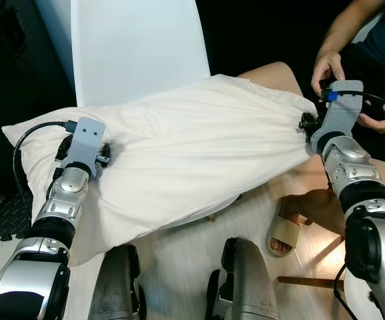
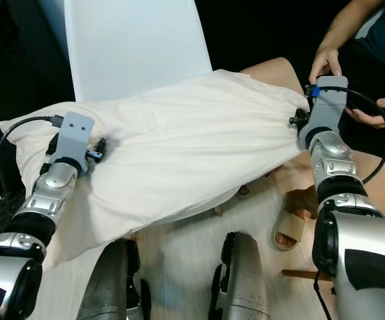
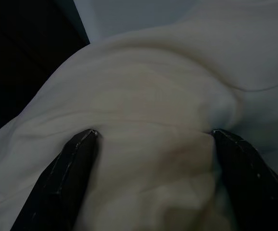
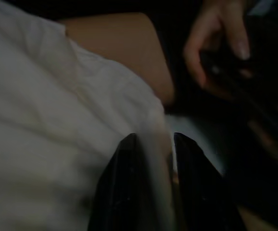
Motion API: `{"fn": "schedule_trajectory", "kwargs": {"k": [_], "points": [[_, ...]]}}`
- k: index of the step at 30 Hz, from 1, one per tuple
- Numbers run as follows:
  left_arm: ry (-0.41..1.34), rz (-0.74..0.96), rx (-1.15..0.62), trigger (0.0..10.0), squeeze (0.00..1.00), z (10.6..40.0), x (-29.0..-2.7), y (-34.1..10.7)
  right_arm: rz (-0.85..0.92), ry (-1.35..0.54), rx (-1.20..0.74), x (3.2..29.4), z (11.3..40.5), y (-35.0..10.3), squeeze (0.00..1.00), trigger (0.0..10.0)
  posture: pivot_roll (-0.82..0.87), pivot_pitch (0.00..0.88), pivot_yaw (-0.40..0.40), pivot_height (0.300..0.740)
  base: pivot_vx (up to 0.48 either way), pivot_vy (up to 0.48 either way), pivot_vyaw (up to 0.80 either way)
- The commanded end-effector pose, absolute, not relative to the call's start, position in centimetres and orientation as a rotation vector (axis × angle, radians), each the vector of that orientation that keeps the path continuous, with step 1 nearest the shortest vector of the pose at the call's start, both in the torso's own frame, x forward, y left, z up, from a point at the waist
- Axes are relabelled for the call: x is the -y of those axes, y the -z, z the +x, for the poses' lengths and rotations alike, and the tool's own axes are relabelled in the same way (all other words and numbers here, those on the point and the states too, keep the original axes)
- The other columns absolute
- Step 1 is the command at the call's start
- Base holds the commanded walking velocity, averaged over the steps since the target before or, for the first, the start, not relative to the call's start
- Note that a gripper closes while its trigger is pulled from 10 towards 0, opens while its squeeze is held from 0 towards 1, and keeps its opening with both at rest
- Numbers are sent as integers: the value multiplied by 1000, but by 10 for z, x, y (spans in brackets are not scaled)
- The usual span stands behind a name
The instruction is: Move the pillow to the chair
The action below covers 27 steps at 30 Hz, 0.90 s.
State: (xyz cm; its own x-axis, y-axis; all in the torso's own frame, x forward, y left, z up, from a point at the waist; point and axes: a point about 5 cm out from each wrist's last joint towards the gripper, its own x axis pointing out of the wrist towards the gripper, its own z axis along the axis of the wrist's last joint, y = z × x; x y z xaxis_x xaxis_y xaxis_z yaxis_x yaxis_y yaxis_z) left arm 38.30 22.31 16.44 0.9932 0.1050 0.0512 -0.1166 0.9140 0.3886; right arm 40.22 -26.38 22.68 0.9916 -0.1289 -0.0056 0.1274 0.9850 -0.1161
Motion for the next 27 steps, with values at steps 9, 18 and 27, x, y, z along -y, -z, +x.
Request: {"fn": "schedule_trajectory", "kwargs": {"k": [9, 18, 27], "points": [[-117, 418, -39, 10000, 1000, 378, -229, -149, 9, 220, 60, 280, 397, -232, 0, 10000, 7, 331, -63, 579, 0, 0, 0], [-118, 416, -43, 10000, 1000, 378, -229, -148, 695, 317, 104, 299, 394, -237, 0, 10000, -2, 329, -71, 579, 0, 0, 0], [-112, 421, -42, 10000, 1000, 379, -225, -148, 655, 294, -1, 293, 395, -228, 0, 10000, -1, 326, -71, 579, 0, 0, 0]]}}
